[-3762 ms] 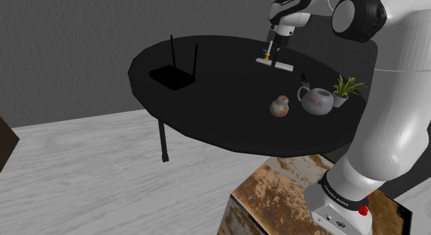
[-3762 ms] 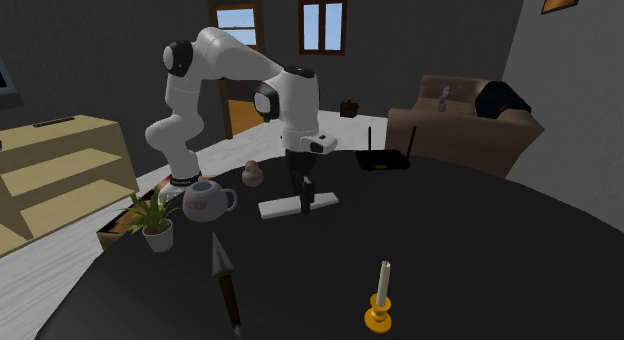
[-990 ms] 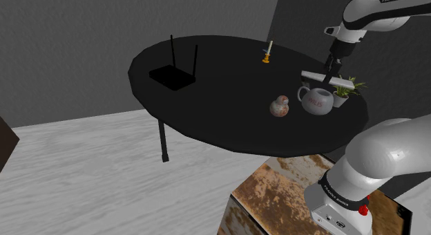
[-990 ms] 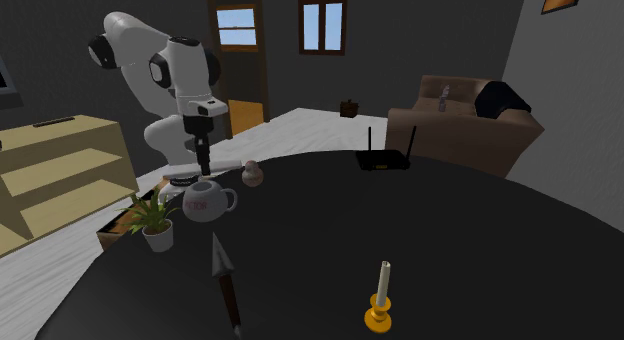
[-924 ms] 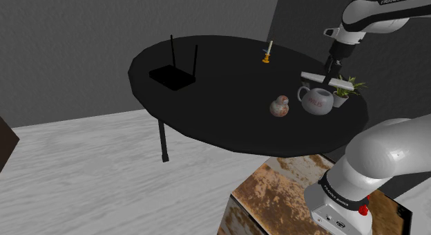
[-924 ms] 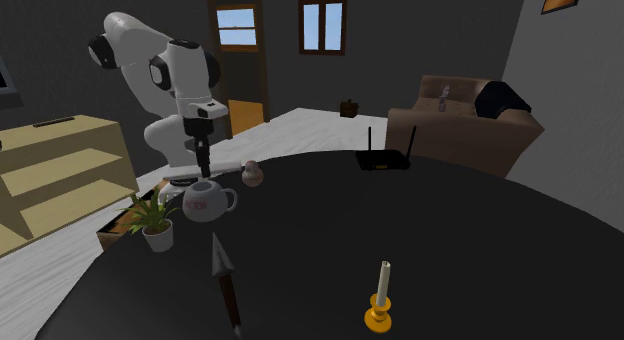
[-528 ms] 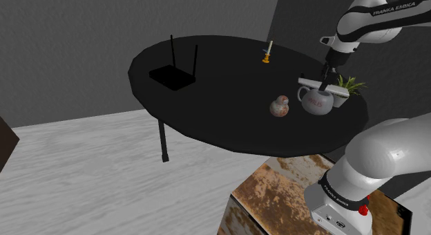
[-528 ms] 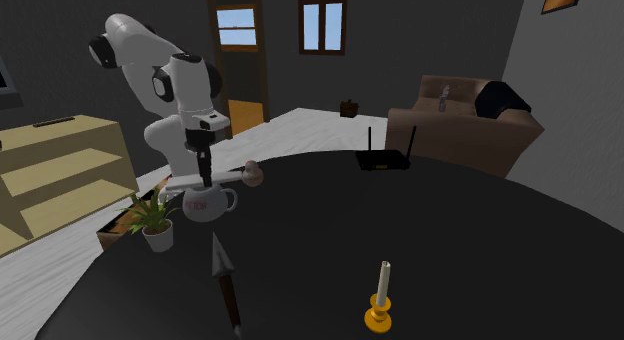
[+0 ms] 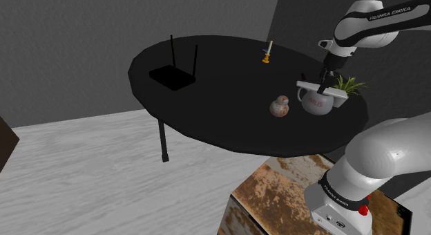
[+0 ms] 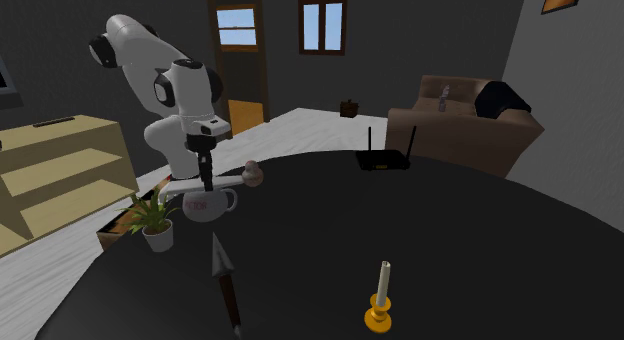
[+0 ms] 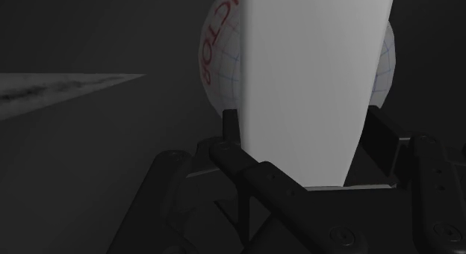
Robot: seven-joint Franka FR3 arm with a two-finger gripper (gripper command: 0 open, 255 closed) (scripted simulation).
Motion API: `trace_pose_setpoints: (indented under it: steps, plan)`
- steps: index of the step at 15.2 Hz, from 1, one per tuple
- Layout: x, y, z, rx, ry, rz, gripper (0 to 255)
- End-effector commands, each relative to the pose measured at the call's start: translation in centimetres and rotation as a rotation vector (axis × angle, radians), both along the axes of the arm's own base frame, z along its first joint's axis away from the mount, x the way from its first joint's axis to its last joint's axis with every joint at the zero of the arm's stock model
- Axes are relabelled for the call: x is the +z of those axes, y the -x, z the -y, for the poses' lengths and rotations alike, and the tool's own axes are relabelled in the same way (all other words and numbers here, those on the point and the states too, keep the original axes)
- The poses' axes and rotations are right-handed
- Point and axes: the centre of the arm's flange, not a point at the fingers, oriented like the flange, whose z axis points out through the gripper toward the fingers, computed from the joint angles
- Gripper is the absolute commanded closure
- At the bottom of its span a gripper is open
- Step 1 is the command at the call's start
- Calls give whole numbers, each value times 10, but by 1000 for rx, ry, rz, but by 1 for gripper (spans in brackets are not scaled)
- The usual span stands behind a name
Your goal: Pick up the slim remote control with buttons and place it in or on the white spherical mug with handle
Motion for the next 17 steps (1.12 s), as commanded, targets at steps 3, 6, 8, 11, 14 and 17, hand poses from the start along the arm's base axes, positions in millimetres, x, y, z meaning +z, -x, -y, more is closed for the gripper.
trace_pose_setpoints:
  steps: [3,6,8,11,14,17]
  plan:
    - [-1,0,0,0,-1,-2,0]
    - [-1,0,0,0,-1,-2,0]
    - [12,0,0,0,-1,-1,0]
    - [49,0,-1,0,-1,-1,0]
    - [49,0,-1,0,-1,-1,0]
    - [49,0,-1,0,-1,-1,0]
